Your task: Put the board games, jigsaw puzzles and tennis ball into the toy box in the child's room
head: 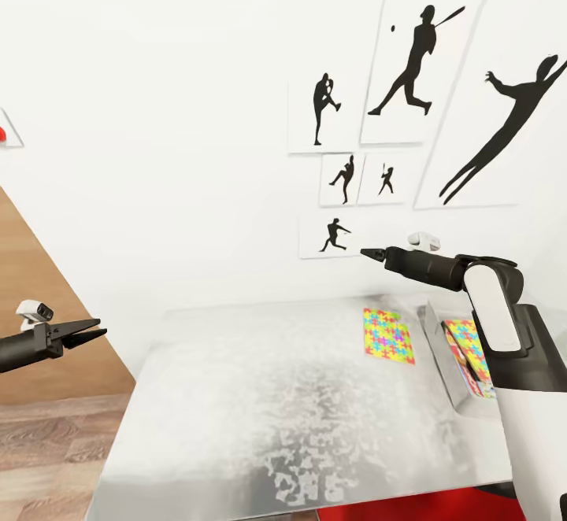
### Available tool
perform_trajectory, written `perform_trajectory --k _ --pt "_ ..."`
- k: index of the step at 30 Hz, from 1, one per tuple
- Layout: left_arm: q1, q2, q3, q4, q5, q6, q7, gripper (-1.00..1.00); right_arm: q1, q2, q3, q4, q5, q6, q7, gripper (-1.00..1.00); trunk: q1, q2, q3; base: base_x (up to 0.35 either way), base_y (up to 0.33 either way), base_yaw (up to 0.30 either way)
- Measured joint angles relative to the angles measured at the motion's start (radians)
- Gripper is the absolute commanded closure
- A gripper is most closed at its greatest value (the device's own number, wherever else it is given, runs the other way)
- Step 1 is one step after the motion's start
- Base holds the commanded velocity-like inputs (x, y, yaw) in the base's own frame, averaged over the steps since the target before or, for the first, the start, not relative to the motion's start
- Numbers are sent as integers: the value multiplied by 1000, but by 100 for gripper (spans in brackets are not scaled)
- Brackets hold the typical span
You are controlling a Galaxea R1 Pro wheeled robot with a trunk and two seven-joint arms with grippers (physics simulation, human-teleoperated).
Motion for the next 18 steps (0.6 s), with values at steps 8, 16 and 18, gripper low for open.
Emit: perform_trajectory --k 8,16,18 --pt "0 0 0 0 -2 0 0 -100 0 0 0 0 -1 0 0 -100 0 0 0 99 8 0" --pt "0 0 0 0 -1 0 -3 -100 -1 0 0 0 -1 0 0 -100 0 0 0 27 0 0" --pt "0 0 0 0 -1 0 -3 -100 0 -1 0 1 0 0 0 -100 0 0 0 0 0 0"
